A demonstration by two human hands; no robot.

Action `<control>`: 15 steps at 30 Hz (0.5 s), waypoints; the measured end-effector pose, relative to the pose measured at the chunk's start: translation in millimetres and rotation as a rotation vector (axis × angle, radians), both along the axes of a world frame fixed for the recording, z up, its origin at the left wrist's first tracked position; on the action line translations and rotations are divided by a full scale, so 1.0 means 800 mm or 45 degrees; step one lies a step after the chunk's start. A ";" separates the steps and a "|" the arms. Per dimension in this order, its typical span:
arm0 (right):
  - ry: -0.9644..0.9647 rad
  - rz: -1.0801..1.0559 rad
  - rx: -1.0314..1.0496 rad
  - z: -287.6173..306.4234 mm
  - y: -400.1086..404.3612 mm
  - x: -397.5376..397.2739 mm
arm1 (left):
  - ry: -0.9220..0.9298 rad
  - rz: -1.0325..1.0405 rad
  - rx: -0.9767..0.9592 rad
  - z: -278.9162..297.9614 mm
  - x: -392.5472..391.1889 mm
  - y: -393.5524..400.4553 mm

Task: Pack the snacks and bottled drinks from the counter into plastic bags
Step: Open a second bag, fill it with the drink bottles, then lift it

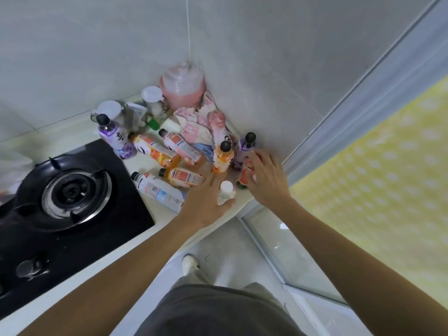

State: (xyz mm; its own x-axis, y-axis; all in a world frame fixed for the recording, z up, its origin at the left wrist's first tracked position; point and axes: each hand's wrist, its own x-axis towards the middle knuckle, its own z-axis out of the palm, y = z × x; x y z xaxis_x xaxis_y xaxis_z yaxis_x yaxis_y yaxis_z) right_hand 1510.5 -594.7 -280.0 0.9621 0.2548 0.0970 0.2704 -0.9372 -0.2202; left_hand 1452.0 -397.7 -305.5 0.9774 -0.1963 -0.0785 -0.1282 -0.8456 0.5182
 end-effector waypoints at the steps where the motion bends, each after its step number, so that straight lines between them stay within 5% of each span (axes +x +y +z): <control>1: 0.048 0.004 0.036 -0.004 -0.005 0.006 | 0.035 0.036 -0.026 -0.002 0.004 -0.004; 9: 0.312 0.079 0.426 -0.039 -0.027 0.035 | 0.257 0.459 -0.240 -0.004 -0.001 -0.033; 15: 0.299 0.210 0.536 -0.053 -0.044 0.043 | 0.225 0.733 -0.133 -0.004 -0.015 -0.067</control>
